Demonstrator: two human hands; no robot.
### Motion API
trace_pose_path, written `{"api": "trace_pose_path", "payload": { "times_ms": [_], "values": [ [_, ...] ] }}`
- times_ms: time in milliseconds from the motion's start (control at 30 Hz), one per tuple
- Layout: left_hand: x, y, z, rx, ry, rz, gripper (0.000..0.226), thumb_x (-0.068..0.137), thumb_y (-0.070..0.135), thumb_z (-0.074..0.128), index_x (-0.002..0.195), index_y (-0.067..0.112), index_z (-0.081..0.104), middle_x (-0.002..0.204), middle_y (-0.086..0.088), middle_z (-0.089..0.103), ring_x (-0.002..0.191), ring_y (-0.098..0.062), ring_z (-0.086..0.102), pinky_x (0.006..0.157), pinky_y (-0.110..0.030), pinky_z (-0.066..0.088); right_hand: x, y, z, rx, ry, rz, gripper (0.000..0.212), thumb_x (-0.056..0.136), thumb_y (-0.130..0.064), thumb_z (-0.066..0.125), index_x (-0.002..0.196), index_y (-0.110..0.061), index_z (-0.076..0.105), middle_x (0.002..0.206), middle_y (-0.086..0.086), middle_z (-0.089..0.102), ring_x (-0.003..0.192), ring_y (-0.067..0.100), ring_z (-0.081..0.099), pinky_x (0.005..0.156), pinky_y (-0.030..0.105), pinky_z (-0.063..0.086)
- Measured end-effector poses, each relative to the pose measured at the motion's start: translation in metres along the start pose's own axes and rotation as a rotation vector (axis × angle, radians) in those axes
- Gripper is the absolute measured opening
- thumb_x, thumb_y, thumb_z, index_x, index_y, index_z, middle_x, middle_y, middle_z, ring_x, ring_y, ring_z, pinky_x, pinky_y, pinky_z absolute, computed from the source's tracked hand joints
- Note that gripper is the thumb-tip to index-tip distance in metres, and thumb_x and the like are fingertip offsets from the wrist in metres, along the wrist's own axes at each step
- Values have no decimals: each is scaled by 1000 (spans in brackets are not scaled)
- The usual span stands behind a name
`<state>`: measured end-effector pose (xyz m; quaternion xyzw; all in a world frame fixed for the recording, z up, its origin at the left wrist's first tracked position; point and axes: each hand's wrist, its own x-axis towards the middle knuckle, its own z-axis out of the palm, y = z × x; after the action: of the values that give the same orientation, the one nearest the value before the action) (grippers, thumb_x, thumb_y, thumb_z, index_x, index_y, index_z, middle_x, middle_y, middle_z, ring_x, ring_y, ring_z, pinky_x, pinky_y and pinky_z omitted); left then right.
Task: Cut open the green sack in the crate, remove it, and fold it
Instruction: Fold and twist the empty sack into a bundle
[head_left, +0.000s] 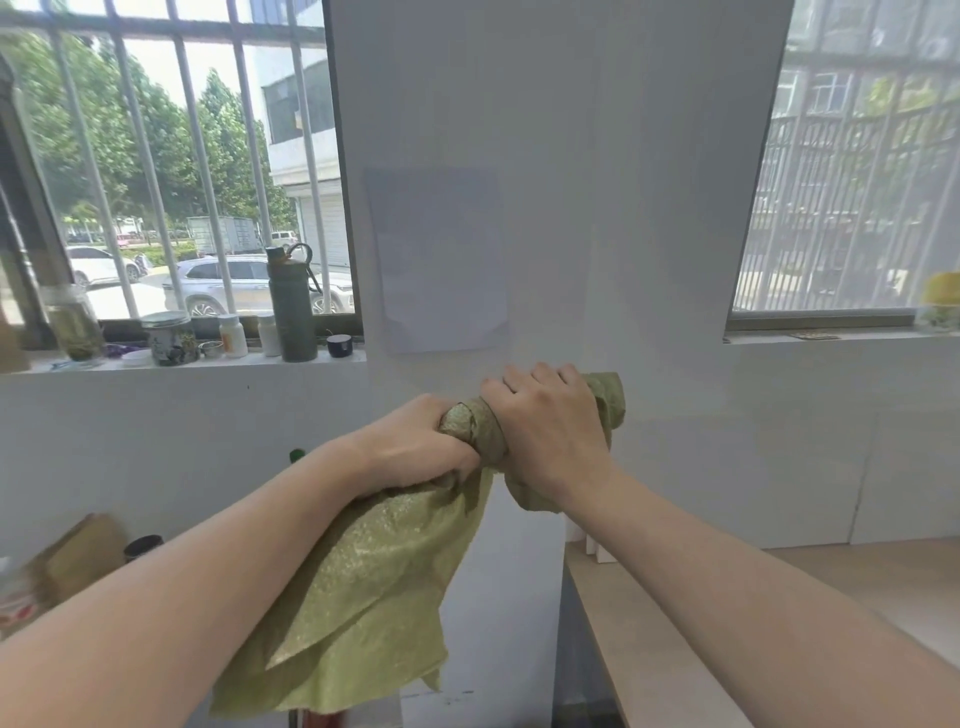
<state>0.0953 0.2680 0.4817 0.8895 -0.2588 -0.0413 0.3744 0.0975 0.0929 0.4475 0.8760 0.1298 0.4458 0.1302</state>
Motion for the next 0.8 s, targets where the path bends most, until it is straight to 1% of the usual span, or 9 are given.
{"api": "trace_pose_path", "payload": {
  "times_ms": [100, 167, 233, 333, 400, 467, 533, 667, 800],
  "values": [
    [-1, -8, 1, 169, 52, 64, 16, 72, 28, 72, 85, 25, 62, 74, 11, 68, 69, -13, 64, 63, -29, 50, 4, -1, 1, 83, -2, 6, 30, 52, -22, 76, 64, -22, 48, 56, -3, 50, 51, 25, 43, 58, 31, 25],
    [-5, -12, 3, 336, 136, 93, 39, 67, 44, 74, 98, 31, 55, 82, 9, 68, 78, -16, 66, 69, -35, 55, 6, -3, 2, 119, -31, 22, 38, 52, -21, 75, 58, -25, 38, 49, -9, 37, 46, 23, 35, 57, 29, 24],
    [-7, -14, 7, 612, 195, 143, 64, 65, 51, 75, 117, 31, 43, 88, 7, 63, 82, -22, 64, 70, -39, 55, 8, -4, 1, 132, -107, 42, 43, 59, -23, 73, 55, -25, 30, 47, -12, 31, 44, 20, 35, 55, 28, 23],
    [-10, -18, 17, 963, 344, 152, 99, 71, 44, 82, 147, 25, 22, 102, -3, 59, 89, -30, 65, 68, -36, 48, 14, -3, -2, 194, -288, 136, 26, 73, -30, 63, 60, -24, 42, 55, -9, 47, 52, 19, 49, 49, 28, 30],
    [-10, -26, 23, 1128, 472, 168, 112, 61, 31, 92, 153, 16, 29, 95, -10, 61, 77, -32, 65, 62, -36, 41, 18, -3, -7, 249, -350, 193, 15, 72, -32, 63, 66, -24, 53, 61, -7, 57, 56, 19, 55, 50, 28, 39],
    [-8, -36, 23, 1174, 597, 203, 107, 42, 7, 94, 140, 9, 51, 73, -12, 58, 55, -31, 58, 53, -34, 34, 20, -5, -13, 300, -425, 226, 10, 70, -31, 64, 70, -22, 57, 65, -5, 61, 57, 18, 56, 51, 29, 41],
    [-3, -46, 19, 1164, 648, 278, 92, 40, -3, 85, 128, 7, 58, 60, -10, 53, 44, -28, 50, 49, -31, 28, 21, -8, -16, 362, -506, 252, 9, 68, -27, 63, 72, -20, 59, 67, -3, 62, 59, 18, 57, 54, 29, 44],
    [1, -43, 8, 1144, 533, 275, 64, 45, 14, 82, 105, 13, 61, 52, -2, 41, 38, -25, 38, 44, -25, 25, 19, -9, -16, 418, -563, 260, 14, 62, -23, 62, 75, -18, 59, 68, -2, 63, 62, 21, 61, 55, 31, 49],
    [1, -32, 4, 1038, 409, 153, 35, 69, 32, 63, 98, 22, 47, 66, 5, 51, 59, -24, 55, 54, -29, 37, 13, -6, -12, 396, -449, 136, 40, 64, -27, 66, 100, -25, 49, 84, -4, 59, 76, 25, 57, 65, 35, 39]
  ]
}}
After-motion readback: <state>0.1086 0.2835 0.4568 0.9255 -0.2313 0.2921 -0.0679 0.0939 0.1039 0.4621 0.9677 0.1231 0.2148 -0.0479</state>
